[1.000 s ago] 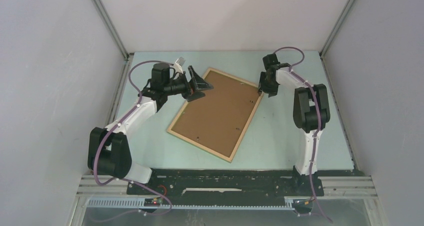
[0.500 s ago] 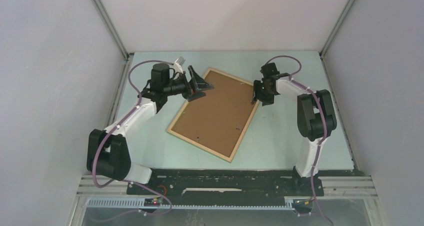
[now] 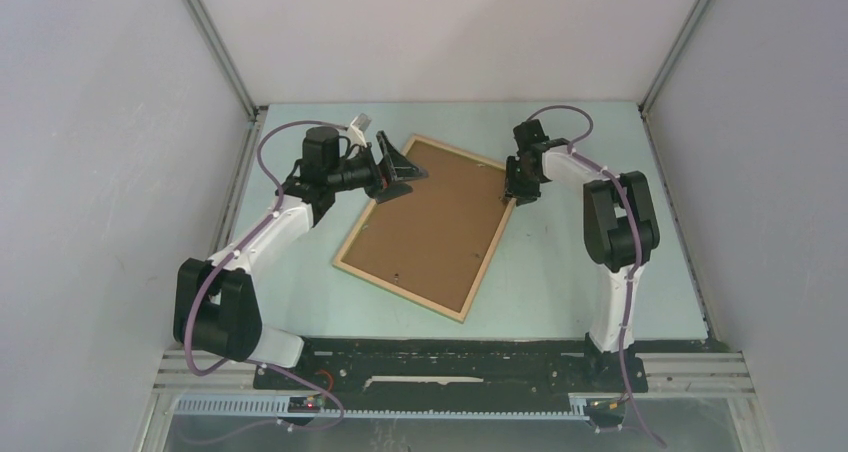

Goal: Put the photo into the frame

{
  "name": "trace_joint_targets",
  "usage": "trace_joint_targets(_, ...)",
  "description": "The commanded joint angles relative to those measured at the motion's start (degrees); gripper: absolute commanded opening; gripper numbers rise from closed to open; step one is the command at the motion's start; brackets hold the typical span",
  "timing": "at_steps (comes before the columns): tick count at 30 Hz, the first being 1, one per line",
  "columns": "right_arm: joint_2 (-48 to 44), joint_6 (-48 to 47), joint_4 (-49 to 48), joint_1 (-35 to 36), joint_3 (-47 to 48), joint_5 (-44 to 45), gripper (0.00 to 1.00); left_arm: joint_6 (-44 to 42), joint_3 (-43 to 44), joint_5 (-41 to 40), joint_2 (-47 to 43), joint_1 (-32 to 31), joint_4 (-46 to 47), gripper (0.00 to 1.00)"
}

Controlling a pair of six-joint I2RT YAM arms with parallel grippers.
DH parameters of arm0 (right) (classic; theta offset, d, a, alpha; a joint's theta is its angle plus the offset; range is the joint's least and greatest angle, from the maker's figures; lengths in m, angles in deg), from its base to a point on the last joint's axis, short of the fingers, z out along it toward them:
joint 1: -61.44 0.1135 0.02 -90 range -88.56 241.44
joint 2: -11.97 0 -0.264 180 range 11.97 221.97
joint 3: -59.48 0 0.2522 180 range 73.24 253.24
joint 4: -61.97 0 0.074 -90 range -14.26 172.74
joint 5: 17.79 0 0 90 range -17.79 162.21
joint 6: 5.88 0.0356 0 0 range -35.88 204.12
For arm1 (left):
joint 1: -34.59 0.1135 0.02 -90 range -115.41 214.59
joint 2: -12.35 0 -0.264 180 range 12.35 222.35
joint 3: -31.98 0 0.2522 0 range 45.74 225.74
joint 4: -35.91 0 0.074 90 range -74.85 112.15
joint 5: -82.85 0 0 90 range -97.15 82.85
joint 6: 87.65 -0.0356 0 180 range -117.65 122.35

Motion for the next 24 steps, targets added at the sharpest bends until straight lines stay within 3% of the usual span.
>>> trace_joint_targets(1,3.02,0.43,-0.34,0.20,2.69,2.29,0.36,0.45,-1.46,1.63,-2.15,-0.18,1.59,1.00)
trace_joint_targets(5,4.29,-0.04,-0.03,-0.59,4.89,0.99,0.25,0.43,-1.53,1.59,-2.15,-0.23,1.54,1.00)
trace_joint_targets(11,4.88,-4.61,0.39,-2.13,7.46,-4.46,0.00,0.63,-1.73,1.63,-1.90,-0.35,1.54,1.00)
trace_joint_targets(18,3.74,-27.08,0.67,-1.03,8.21,-9.11,0.00,0.90,-1.79,1.72,-1.73,-0.78,3.13,1.00)
trace_joint_targets(24,3.85,-33.30,-0.54,-1.42,9.30,-13.19,0.00,0.75,-1.92,1.51,-1.57,-0.90,3.12,1.00)
